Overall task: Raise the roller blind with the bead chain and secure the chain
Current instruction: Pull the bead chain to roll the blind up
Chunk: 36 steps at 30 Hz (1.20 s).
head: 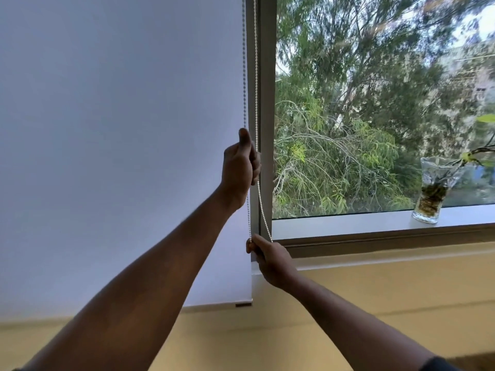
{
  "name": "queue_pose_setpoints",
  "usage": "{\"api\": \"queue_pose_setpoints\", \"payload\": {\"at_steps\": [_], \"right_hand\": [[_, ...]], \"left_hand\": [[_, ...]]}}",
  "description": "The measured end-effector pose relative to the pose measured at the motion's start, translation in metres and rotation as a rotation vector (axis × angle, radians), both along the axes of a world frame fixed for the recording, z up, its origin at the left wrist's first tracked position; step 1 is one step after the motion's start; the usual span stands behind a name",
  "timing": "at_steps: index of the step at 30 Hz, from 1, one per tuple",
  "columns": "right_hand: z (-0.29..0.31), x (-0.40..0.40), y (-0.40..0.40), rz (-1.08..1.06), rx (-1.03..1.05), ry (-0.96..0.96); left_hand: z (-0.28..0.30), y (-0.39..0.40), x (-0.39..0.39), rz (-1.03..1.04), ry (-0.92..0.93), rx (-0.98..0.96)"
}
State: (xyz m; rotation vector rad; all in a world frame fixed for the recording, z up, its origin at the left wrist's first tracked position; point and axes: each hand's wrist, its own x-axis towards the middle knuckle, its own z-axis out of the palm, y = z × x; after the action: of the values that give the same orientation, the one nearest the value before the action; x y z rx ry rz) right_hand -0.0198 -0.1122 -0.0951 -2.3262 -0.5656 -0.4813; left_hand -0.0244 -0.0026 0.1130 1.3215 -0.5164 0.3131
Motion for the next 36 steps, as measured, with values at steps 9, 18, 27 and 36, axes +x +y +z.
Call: {"api": "queue_pose_setpoints", "payload": {"at_steps": [9, 18, 27, 36], "right_hand": [[0.035, 0.026, -0.018, 0.124, 0.392, 0.213], [0.155, 0.020, -0.024, 0.390, 0.901, 0.263], [0.213, 0.006, -0.001, 0.551, 1.015, 0.026], [0.153, 0.019, 0.008, 0.457, 0.826, -0.052]], "left_hand": [[-0.052, -0.020, 0.000, 0.117, 0.049, 0.010], [-0.109, -0.048, -0.013, 0.231, 0.126, 0.075], [-0.116, -0.056, -0.018, 0.260, 0.171, 0.126], [-0.153, -0.007, -0.012, 0.237, 0.304, 0.418]]}}
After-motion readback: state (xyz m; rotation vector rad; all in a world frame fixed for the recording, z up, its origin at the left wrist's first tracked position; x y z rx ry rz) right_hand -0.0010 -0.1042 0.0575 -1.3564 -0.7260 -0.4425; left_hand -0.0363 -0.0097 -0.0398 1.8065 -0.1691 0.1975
